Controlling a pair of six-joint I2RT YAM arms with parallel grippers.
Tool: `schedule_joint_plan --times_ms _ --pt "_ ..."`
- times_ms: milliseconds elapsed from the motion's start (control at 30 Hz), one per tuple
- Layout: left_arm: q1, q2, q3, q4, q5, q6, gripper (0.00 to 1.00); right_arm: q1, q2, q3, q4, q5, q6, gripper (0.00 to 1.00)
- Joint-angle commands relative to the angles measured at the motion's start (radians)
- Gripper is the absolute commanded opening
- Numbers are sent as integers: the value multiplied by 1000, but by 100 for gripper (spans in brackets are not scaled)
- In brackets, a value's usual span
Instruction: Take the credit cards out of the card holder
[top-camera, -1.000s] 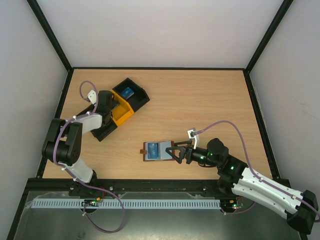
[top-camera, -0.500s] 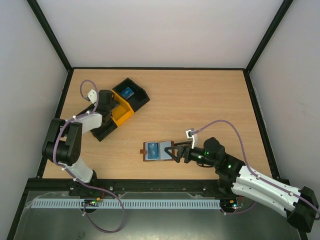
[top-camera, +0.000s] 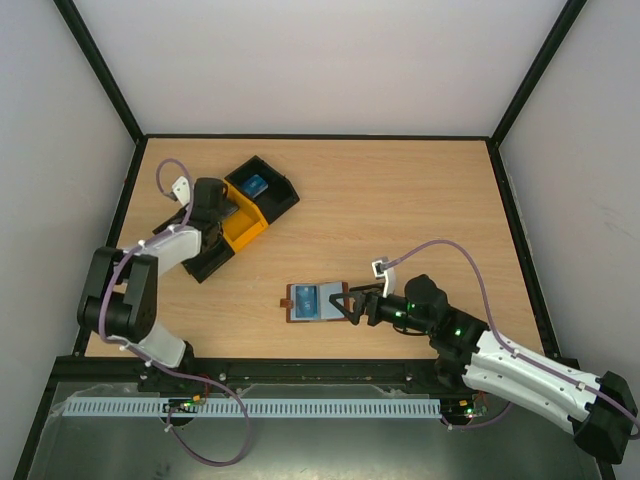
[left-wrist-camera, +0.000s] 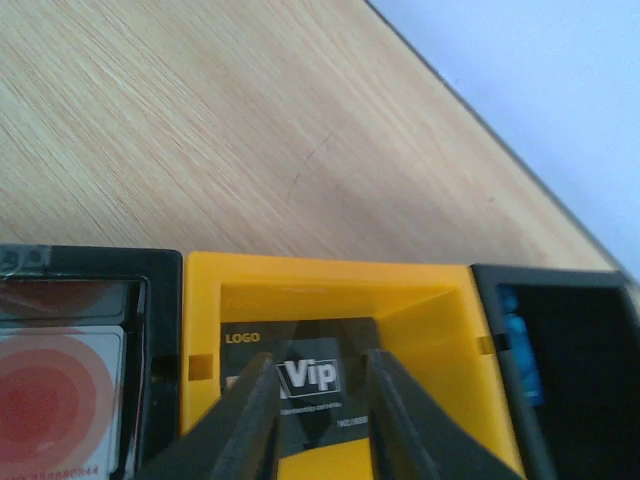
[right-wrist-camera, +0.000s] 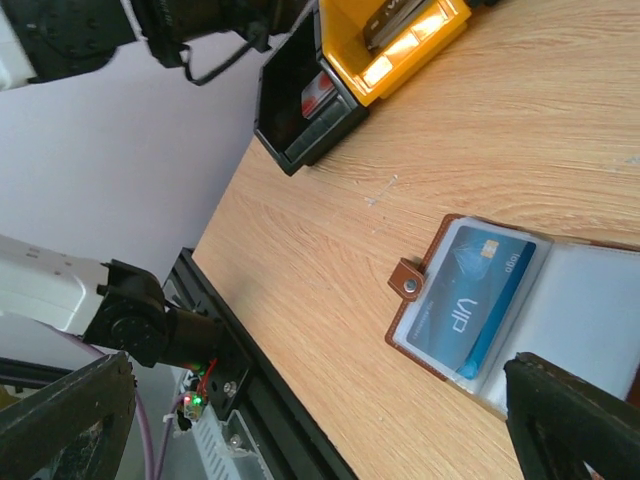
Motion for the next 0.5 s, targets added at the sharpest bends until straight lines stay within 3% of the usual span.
schedule_joint_plan --times_ms 0,200,300,333,467 --pt "-18 -110 24 -50 -20 28 34 4 14 33 -41 37 6 98" --pt "-29 -275 -25 -109 123 116 71 4 12 47 -98 120 46 98" --pt "-32 -370 -51 -175 223 154 95 4 8 47 -115 153 58 98" --pt "-34 -399 -54 -205 247 165 99 4 8 49 -119 161 61 98" --pt "-41 -513 -80 -313 361 219 100 3 25 57 -142 180 70 98"
